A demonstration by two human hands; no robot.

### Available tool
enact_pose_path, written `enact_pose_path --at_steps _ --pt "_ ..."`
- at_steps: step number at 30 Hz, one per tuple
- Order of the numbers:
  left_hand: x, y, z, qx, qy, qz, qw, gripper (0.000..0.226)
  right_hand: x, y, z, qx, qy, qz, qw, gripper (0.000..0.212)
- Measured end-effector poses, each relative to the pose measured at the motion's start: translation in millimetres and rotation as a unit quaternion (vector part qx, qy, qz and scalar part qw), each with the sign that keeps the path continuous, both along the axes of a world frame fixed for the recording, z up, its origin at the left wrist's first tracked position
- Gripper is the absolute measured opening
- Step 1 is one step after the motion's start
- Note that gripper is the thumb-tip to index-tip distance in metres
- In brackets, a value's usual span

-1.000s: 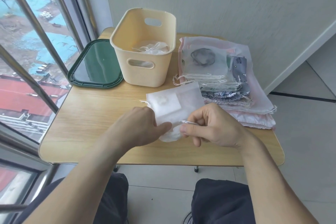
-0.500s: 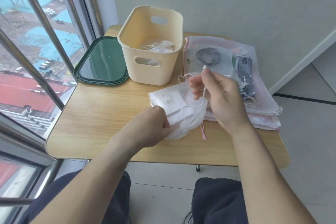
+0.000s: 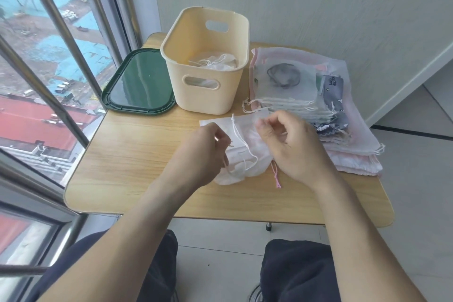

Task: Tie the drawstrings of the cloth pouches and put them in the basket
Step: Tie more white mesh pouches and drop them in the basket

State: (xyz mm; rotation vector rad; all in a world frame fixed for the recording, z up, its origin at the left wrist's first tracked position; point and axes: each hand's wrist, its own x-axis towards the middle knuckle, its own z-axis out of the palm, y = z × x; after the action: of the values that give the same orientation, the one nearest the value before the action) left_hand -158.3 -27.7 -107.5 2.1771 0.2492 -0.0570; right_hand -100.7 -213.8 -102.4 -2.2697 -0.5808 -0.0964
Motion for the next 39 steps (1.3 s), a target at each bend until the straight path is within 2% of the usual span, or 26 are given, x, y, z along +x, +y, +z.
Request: enact_pose_path --at_steps 2,4,7,13,19,21,24,26,29,32,36,39 --pt "-1 0 3 -0.037 -0.027 0.021 0.999 0.007 -5 -6 -2 -0.038 -0.010 0.010 0.999 0.043" --pt "-1 -1 5 -0.072 -0.051 0.034 0.996 0.004 -8 -9 -4 -0.081 0.026 0.023 0.996 0.050" --pt "-1 -3 6 -0.108 -0.064 0.036 0.991 0.007 -9 -8 -6 -0.107 0.061 0.041 0.992 0.045" --pt "1 -8 3 -0.121 -0.055 0.038 0.990 0.006 -14 -2 -5 -0.067 0.132 0.064 0.987 0.024" --pt "1 -10 2 -0.116 -0.067 0.033 0.990 0.003 -19 3 -3 -0.046 0.132 0.059 0.988 0.008" --pt "2 -11 2 -0.113 -0.080 0.030 0.990 0.004 -22 9 -5 -0.004 0.131 0.045 0.990 0.008" --pt "3 -12 1 -0.104 -0.107 0.031 0.988 0.007 -26 22 -11 0.122 0.127 0.014 0.984 0.005" --pt "2 -11 2 -0.110 -0.118 0.036 0.986 0.007 -28 27 -15 0.154 0.131 -0.003 0.979 0.005" --pt "1 -12 3 -0.128 -0.136 0.047 0.981 0.004 -29 29 -18 0.156 0.154 -0.030 0.975 0.005" --pt "1 -14 2 -0.120 -0.172 0.063 0.976 0.002 -27 27 -18 0.139 0.166 -0.024 0.976 0.015" --pt "2 -14 2 -0.106 -0.211 0.075 0.969 0.006 -27 24 -14 0.110 0.214 0.041 0.970 0.024" --pt "3 -14 1 -0.095 -0.204 0.036 0.974 0.013 -28 23 -14 0.106 0.246 0.102 0.958 0.023"
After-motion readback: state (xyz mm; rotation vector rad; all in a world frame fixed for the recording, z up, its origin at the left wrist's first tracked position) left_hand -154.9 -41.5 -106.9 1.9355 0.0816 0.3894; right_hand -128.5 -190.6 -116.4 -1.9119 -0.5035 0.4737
